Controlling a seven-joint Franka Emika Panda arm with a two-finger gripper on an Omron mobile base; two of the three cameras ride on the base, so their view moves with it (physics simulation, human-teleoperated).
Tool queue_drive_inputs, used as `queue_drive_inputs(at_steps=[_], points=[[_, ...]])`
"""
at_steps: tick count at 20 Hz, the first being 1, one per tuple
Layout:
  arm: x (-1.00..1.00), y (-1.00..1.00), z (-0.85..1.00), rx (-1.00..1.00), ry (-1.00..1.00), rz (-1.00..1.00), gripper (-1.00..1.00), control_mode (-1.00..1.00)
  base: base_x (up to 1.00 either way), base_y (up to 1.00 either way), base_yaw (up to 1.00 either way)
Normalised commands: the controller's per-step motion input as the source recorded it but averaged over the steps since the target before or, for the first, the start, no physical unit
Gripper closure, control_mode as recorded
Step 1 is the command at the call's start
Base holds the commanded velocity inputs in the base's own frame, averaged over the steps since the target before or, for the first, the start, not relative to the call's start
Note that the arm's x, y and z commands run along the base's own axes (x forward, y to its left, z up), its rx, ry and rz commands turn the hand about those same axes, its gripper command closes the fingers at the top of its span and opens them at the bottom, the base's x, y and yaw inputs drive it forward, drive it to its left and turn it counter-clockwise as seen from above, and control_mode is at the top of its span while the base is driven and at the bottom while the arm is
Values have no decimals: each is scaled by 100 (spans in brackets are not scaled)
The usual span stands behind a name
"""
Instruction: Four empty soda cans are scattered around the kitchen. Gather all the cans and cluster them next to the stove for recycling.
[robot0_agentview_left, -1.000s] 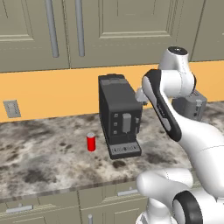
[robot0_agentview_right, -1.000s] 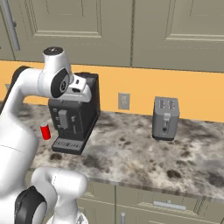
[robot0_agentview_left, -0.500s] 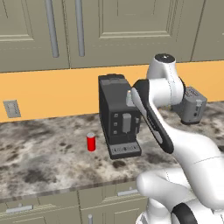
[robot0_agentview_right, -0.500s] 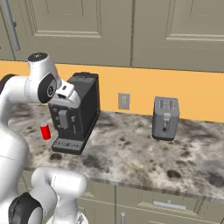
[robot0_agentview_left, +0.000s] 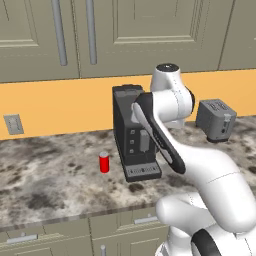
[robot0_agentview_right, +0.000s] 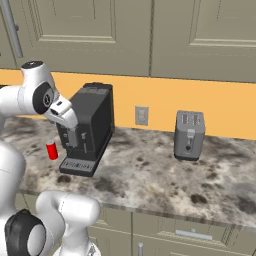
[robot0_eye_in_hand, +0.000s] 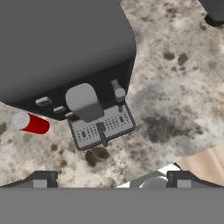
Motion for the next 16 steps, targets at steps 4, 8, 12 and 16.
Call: queue_drive_inputs(at_steps=[4, 8, 12, 16], points=[[4, 36, -9, 3, 6, -24, -100, -100, 0, 0, 0], [5, 38, -7, 0, 0, -24, -100, -100, 0, 0, 0], [9, 41, -11, 3, 4, -22, -100, -100, 0, 0, 0], [9, 44, -21, 0, 0, -14, -100, -100, 0, 0, 0]])
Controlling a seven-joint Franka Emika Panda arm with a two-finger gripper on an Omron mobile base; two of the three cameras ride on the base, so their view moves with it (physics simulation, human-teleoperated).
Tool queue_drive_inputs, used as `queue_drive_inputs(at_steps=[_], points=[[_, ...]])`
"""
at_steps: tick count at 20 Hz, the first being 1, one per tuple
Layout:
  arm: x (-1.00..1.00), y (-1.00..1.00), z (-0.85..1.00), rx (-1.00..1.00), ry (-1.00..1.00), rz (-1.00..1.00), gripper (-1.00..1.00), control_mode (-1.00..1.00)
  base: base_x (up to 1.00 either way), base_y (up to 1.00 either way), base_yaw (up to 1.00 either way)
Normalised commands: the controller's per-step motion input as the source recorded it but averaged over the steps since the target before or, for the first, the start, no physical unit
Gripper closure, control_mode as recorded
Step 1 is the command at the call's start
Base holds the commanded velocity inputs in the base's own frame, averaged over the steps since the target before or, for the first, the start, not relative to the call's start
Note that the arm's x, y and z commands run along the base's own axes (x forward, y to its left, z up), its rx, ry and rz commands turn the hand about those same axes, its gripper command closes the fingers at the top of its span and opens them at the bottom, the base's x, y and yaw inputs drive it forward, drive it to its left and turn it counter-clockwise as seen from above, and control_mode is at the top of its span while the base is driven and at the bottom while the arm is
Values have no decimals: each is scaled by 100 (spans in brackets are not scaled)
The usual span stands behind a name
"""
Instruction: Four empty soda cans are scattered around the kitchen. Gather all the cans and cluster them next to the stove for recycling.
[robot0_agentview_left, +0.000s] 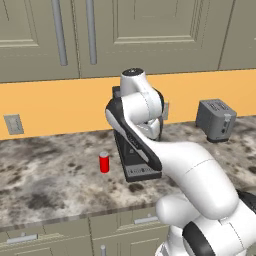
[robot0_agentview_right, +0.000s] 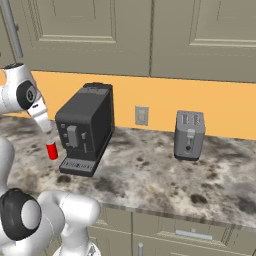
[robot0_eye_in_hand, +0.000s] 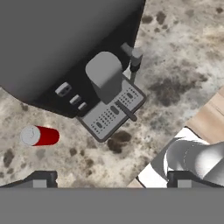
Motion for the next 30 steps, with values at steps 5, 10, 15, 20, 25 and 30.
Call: queue_drive_inputs(at_steps=[5, 10, 15, 20, 25, 30], points=[[11, 35, -30, 1, 0, -5, -100, -100, 0, 0, 0], [11, 26, -33, 8, 1, 0, -100, -100, 0, 0, 0], [12, 14, -29, 6, 5, 0, -100, -100, 0, 0, 0], [18, 11, -24, 1, 5, 2, -100, -100, 0, 0, 0], [24, 7, -20, 0, 9, 7, -100, -100, 0, 0, 0], [37, 8, -19, 0, 8, 6, -100, -100, 0, 0, 0]])
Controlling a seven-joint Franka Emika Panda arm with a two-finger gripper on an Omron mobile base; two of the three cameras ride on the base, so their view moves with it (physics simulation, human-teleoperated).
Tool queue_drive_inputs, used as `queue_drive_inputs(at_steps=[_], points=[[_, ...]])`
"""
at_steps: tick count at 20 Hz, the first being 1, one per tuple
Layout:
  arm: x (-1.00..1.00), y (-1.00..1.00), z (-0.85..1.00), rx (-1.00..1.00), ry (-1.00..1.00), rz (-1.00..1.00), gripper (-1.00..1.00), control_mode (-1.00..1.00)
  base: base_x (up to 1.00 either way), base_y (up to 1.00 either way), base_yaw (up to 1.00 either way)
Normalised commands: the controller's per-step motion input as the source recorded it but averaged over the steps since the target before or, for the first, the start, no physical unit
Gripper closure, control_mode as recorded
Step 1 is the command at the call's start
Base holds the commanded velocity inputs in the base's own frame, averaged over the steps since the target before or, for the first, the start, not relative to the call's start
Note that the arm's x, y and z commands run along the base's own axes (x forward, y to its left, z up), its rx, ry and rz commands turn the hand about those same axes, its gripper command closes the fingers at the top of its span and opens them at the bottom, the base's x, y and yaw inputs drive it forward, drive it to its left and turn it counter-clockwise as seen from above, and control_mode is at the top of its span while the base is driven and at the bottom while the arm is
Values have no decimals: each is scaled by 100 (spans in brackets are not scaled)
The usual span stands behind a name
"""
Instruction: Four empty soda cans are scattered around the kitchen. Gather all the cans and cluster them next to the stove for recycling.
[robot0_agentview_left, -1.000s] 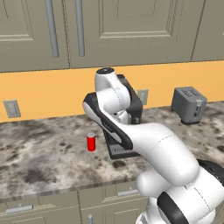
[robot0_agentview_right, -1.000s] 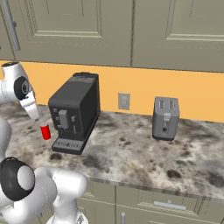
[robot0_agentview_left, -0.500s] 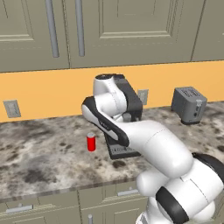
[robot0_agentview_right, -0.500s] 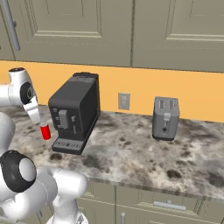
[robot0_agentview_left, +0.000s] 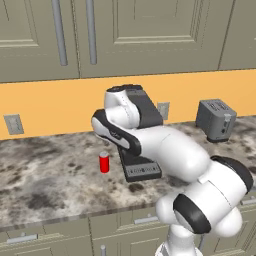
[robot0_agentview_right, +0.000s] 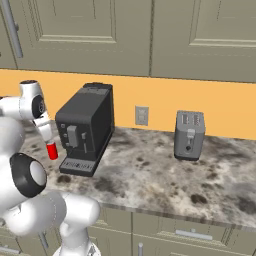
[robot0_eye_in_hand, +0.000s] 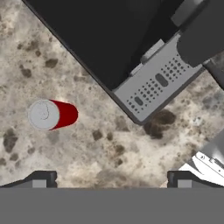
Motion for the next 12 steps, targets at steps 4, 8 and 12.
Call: queue_drive_inputs(at_steps=[4, 8, 12], points=[[42, 12, -19, 0, 5, 5, -100, -100, 0, 0, 0], [43, 18, -22, 0, 3, 1, -100, -100, 0, 0, 0], [36, 25, -27, 0, 4, 0, -100, -100, 0, 0, 0]])
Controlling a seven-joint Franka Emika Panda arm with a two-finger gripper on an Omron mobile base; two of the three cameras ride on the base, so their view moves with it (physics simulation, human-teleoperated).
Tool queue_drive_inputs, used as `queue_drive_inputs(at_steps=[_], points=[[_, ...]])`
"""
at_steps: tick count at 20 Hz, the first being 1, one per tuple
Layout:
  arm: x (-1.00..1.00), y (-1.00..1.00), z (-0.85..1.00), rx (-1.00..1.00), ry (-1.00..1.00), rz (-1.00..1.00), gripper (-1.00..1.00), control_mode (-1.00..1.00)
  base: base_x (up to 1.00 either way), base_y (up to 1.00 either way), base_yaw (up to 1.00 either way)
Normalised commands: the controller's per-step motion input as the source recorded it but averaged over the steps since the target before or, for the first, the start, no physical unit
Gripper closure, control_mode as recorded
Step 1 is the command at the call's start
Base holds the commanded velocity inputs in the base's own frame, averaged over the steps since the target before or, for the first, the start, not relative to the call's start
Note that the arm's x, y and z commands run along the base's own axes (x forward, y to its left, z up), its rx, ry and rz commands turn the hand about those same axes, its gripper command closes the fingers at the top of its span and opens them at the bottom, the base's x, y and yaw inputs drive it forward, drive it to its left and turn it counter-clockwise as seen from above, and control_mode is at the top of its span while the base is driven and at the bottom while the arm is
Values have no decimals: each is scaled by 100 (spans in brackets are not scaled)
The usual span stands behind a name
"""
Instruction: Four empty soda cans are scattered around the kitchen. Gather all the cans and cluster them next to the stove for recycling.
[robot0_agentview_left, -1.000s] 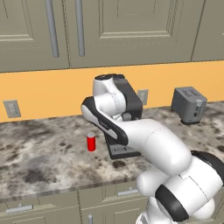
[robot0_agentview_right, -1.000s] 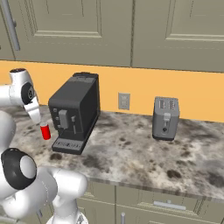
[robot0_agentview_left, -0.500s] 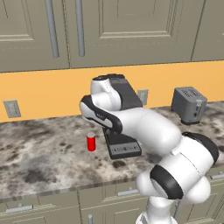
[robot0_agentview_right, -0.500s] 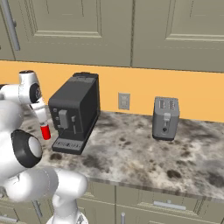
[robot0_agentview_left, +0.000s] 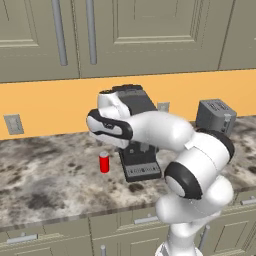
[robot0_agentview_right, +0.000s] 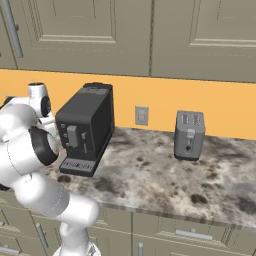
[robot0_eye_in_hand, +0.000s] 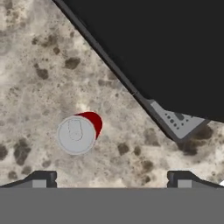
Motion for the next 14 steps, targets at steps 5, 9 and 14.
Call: queue_drive_inputs(at_steps=[5, 9, 14], points=[[29, 21, -27, 0, 3, 0, -100, -100, 0, 0, 0], [30, 11, -21, -2, 3, 0, -100, -100, 0, 0, 0], [23, 5, -20, -11, 5, 0, -100, -100, 0, 0, 0]])
